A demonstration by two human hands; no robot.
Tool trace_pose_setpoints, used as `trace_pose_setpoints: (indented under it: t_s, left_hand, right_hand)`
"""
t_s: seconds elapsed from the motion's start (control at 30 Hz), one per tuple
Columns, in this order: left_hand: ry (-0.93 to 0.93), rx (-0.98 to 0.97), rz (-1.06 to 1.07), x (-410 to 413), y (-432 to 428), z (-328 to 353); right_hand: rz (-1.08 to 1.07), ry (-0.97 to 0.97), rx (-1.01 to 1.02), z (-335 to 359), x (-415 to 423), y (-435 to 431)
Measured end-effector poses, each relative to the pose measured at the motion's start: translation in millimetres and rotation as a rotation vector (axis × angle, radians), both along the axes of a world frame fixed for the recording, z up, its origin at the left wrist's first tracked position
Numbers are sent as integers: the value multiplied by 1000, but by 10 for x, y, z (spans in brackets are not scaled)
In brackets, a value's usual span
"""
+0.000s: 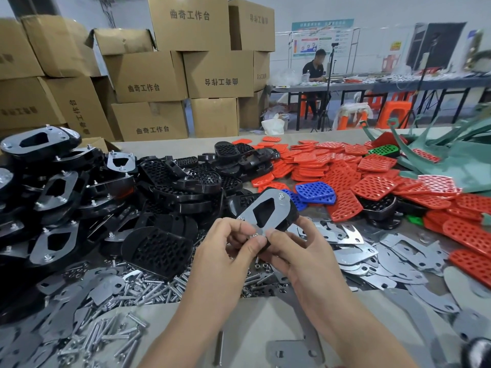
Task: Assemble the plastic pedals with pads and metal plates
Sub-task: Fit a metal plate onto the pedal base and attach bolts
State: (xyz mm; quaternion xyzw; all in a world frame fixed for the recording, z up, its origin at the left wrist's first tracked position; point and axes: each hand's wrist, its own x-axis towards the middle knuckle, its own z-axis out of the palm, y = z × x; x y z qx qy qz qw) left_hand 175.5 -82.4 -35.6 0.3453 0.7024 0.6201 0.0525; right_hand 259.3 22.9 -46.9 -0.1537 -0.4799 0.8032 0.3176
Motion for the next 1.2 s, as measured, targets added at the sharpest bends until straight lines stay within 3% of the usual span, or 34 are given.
trace_pose_setpoints:
  t_s: [0.17,0.47,0.83,1.2]
  left_hand:
    - [-4,21,-20,-13,-8,-6]
    - [151,-31,-66,-22,-48,3]
    - [21,23,-53,-15,-28,-7]
    - [35,6,-39,-25,-28,-28]
  right_hand:
    - [-15,20,-11,-13,-11,8]
    - [-37,5,9,3,-6,19]
    - [-35,-2,15,-9,-1,13]
    - [-84,-13,114,-22,8,4]
